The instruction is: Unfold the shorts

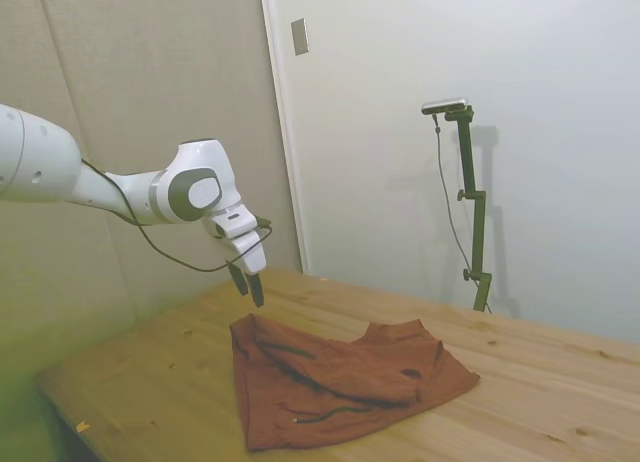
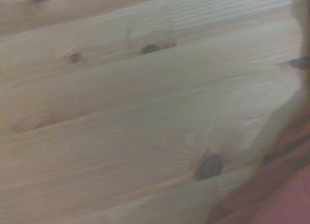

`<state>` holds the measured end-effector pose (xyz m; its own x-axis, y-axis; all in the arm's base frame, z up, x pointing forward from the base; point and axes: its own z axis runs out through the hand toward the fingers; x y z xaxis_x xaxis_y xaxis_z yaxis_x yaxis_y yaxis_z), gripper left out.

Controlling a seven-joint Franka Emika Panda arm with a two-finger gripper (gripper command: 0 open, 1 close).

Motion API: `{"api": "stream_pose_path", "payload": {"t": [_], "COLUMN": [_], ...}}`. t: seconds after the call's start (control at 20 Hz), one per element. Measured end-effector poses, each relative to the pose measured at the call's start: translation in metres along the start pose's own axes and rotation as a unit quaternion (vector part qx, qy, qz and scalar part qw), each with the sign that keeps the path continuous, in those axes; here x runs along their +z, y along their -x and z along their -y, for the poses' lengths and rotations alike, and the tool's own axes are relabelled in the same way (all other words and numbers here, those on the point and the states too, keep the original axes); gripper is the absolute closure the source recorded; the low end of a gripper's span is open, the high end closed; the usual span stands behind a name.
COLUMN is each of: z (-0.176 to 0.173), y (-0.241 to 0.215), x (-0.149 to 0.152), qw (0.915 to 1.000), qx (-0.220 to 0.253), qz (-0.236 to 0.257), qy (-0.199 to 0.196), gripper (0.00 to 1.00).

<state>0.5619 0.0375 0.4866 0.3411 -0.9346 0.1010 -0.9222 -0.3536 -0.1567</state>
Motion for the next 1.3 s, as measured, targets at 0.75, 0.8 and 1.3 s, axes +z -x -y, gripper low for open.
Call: {"api": "stream_pose_path", "payload": {"t": [0.75, 0.8, 1.3], "z": [-0.120, -0.121, -0.148], "y": [-0.262, -0.266, -0.283], "x": [0.089, 0.092, 0.109], "qw": [0.9738, 0.9736, 0.9702], "qx": [0.224, 0.224, 0.236], "qz": [0.023, 0.026, 0.038], "qy": [-0.033, -0.037, -0.040], "gripper": [0.00, 0.00, 0.00]}}
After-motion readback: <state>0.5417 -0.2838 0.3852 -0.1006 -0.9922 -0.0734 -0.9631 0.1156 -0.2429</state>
